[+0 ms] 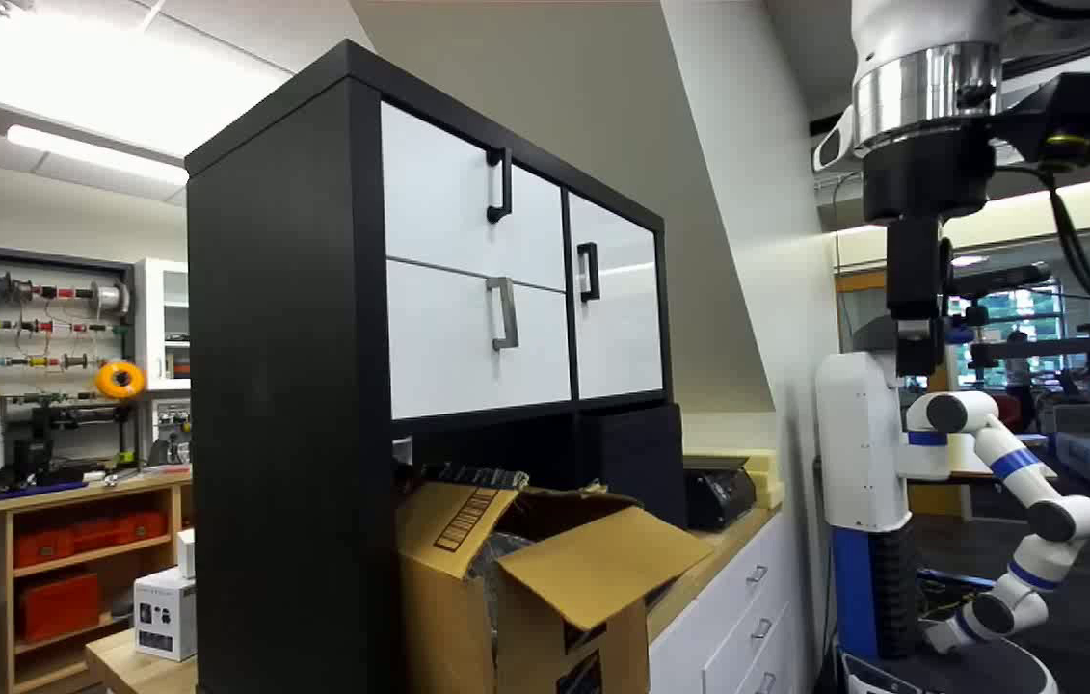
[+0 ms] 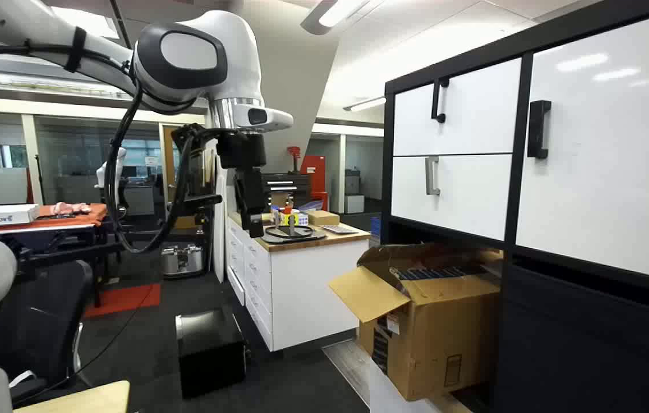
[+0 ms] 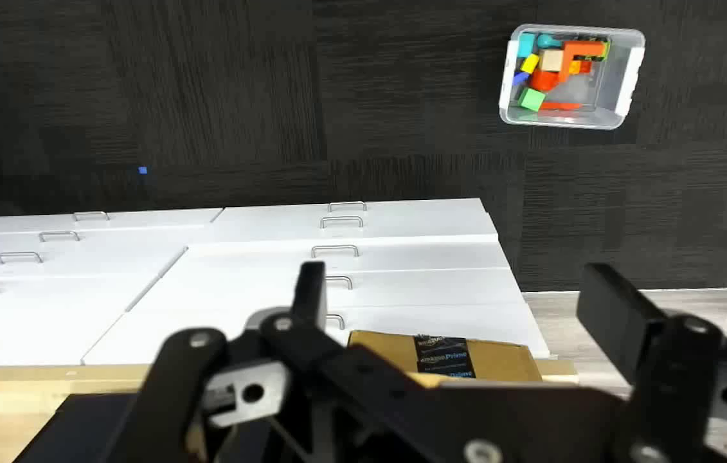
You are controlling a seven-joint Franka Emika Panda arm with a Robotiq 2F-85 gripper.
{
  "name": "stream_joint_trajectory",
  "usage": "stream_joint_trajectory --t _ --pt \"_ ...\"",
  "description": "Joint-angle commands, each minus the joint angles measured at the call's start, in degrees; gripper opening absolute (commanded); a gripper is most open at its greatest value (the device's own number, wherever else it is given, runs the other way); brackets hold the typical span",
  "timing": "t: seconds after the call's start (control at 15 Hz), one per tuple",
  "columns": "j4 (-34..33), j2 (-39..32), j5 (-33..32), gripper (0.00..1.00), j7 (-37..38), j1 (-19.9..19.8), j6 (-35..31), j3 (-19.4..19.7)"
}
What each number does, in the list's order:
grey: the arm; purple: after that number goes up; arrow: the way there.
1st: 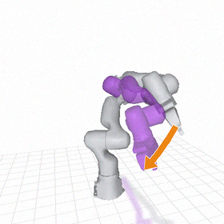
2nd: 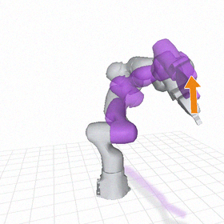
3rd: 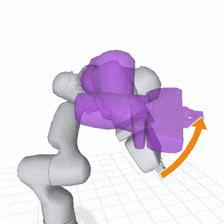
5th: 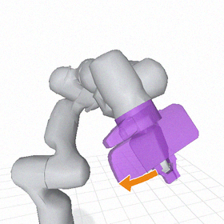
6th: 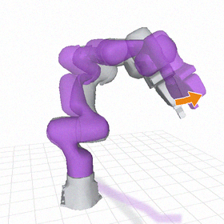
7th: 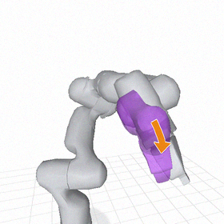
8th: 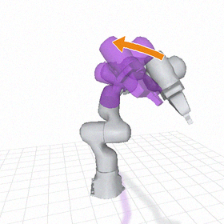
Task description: Push in the brown box
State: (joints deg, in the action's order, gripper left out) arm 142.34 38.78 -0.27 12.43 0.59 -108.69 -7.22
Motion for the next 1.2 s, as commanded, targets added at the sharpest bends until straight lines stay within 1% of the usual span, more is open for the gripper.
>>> stream_joint_trajectory --t 0.0,0.6,0.93,1.13 --pt "-0.1 0.0 -0.1 1.0 0.1 0.2 0.1 0.2" --pt "-0.1 0.0 -0.1 1.0 0.1 0.2 0.1 0.2" --pt "2.9 -1.3 0.3 1.0 1.2 0.6 -3.3 -0.7" --pt "5.8 -2.9 0.8 1.0 2.2 0.9 -6.8 -1.6"
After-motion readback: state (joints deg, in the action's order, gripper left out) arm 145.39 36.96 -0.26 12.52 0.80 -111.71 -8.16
